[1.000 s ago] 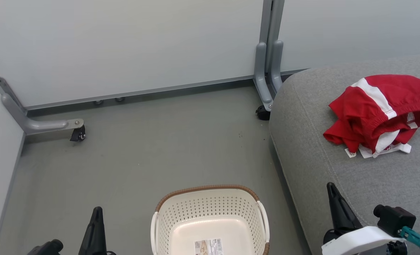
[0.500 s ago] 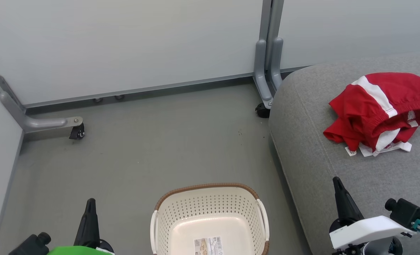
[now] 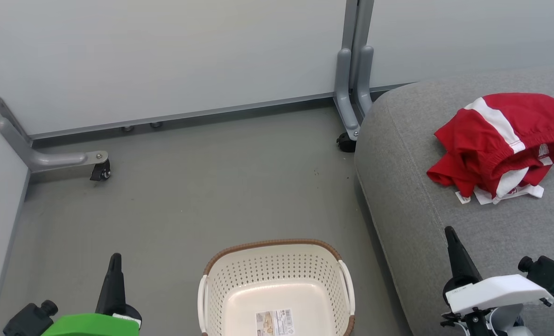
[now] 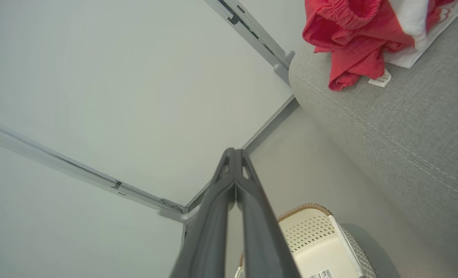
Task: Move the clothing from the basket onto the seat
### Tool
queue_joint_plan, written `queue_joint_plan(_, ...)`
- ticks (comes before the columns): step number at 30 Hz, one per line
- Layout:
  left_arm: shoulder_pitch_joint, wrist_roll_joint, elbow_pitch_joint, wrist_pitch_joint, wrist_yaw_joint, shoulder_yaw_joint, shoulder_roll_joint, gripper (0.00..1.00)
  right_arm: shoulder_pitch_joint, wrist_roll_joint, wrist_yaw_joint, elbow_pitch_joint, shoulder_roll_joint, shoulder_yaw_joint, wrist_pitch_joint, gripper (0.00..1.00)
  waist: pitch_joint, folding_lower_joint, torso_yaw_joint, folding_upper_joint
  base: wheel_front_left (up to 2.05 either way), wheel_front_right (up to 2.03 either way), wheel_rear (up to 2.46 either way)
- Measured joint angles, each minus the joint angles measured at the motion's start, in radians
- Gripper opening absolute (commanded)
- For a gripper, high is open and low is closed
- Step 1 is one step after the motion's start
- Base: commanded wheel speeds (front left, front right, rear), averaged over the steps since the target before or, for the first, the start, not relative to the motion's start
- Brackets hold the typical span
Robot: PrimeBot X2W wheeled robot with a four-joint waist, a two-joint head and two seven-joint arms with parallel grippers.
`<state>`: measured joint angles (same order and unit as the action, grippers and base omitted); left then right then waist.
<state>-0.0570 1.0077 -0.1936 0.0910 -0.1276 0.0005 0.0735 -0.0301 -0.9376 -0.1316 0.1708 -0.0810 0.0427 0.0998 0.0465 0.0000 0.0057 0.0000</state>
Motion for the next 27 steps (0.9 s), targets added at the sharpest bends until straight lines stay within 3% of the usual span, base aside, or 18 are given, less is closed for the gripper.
queue_joint_plan(27, 0.068, 0.272, -0.019, -0.072, 0.0, 0.03, 0.001, 0.0, 0.058, -0.306, 0.001, 0.029, -0.002, -0.043, -0.073, 0.0, -0.018, 0.0, -0.002, 0.0, 0.0, 0.0, 0.0)
